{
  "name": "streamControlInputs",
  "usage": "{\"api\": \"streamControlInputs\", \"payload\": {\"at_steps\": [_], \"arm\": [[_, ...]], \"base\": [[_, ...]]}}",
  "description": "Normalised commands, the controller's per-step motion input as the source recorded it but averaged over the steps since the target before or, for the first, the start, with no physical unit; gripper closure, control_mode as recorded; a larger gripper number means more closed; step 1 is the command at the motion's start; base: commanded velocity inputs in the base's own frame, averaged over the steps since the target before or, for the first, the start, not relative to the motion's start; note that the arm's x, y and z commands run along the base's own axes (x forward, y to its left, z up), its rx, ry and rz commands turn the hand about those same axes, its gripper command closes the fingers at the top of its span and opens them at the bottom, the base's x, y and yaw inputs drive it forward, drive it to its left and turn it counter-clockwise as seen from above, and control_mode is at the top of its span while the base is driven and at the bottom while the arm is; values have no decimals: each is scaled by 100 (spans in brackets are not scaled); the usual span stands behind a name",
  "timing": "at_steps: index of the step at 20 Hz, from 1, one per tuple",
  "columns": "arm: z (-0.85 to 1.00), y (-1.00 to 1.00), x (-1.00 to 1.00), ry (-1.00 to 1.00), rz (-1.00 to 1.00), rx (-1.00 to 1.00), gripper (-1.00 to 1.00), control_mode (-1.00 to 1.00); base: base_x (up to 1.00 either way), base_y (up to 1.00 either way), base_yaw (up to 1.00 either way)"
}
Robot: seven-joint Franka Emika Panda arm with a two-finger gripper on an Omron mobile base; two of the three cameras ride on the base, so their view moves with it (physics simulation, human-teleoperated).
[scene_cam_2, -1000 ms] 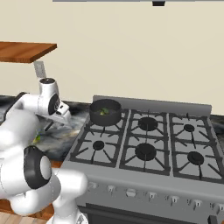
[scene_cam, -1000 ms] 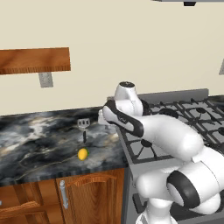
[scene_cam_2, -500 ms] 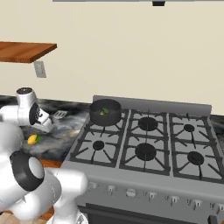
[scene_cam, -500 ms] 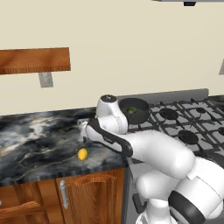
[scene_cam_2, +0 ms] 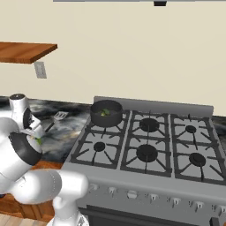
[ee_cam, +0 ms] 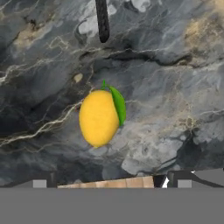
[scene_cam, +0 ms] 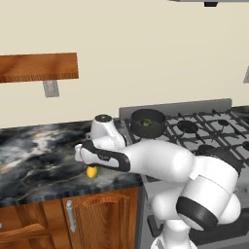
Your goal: Put the lemon and broccoli in the pot. Retrieve the spatula and lightly stir the vegetables in the pot.
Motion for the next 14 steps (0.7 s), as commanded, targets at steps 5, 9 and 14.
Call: {"api": "streamControlInputs", "payload": {"at_steps": [5,9,14], "arm": [[-21,25,1,-2,-10,-6,-100,-100],[-16,-1,9,-3,-12,-10,-100,-100],[-21,-2,28,0,-9,-5,-100,-100]], "base": [[0,0,0],[0,0,0],[0,0,0]]}}
